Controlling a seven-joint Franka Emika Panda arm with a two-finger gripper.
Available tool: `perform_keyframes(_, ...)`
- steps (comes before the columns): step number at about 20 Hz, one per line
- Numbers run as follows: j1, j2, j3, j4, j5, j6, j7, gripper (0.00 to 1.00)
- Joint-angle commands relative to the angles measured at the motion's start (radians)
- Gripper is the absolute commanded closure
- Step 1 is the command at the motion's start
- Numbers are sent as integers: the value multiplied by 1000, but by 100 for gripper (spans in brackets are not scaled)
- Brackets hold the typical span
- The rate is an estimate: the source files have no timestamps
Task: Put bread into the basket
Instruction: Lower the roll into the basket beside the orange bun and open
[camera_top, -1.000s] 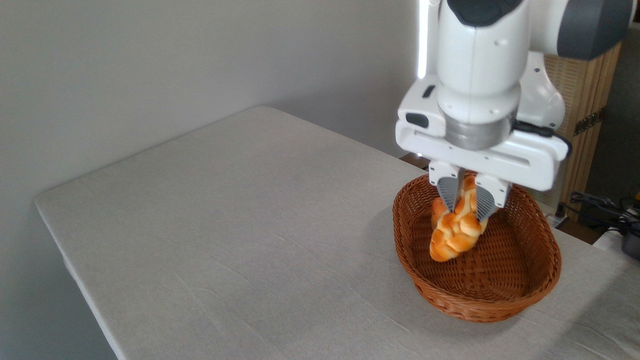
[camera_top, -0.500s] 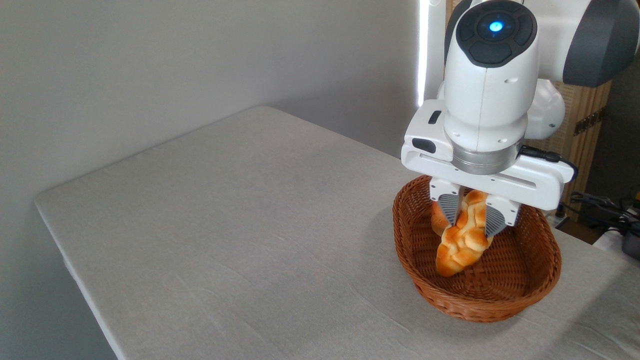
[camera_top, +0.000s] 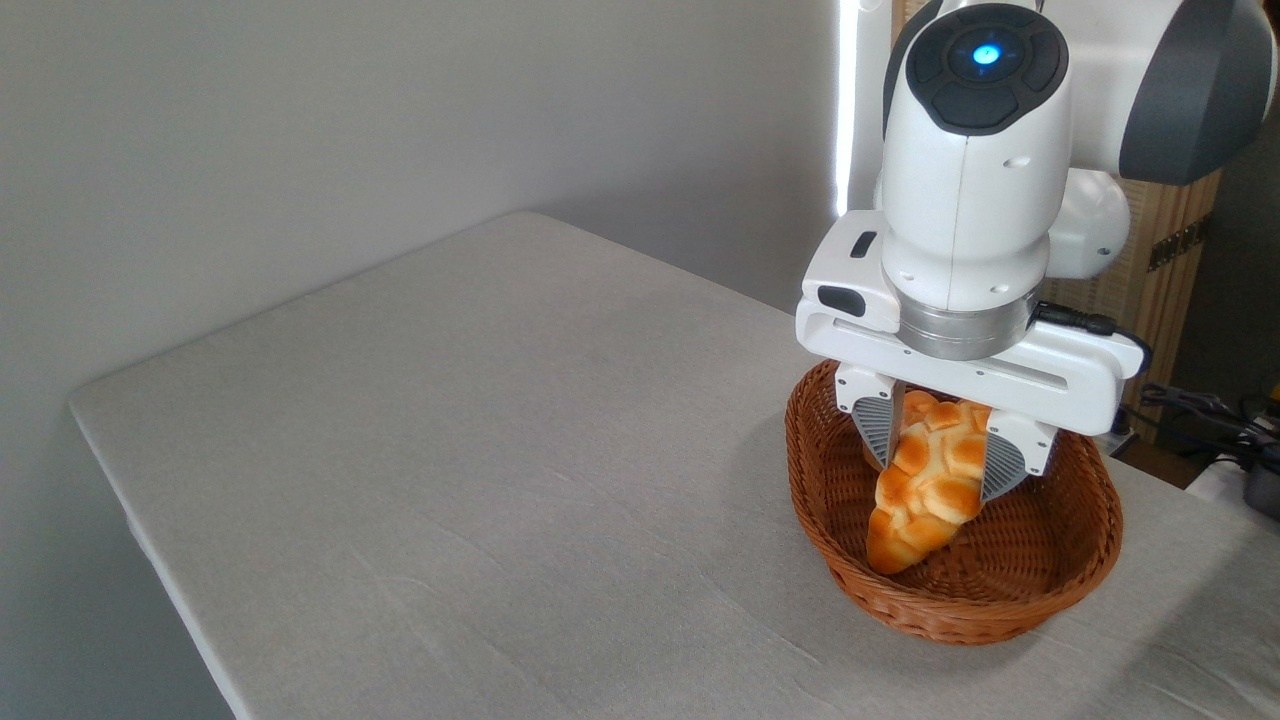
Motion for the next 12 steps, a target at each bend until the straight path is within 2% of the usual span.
perform_keyframes(1,-6,-7,3,4,-6,11,-6,0)
perform_keyframes(8,-37,-10,-7,55,-20,14,-30,0)
perform_keyframes(12,-98,-12,-35,199,-100,11,-37,0)
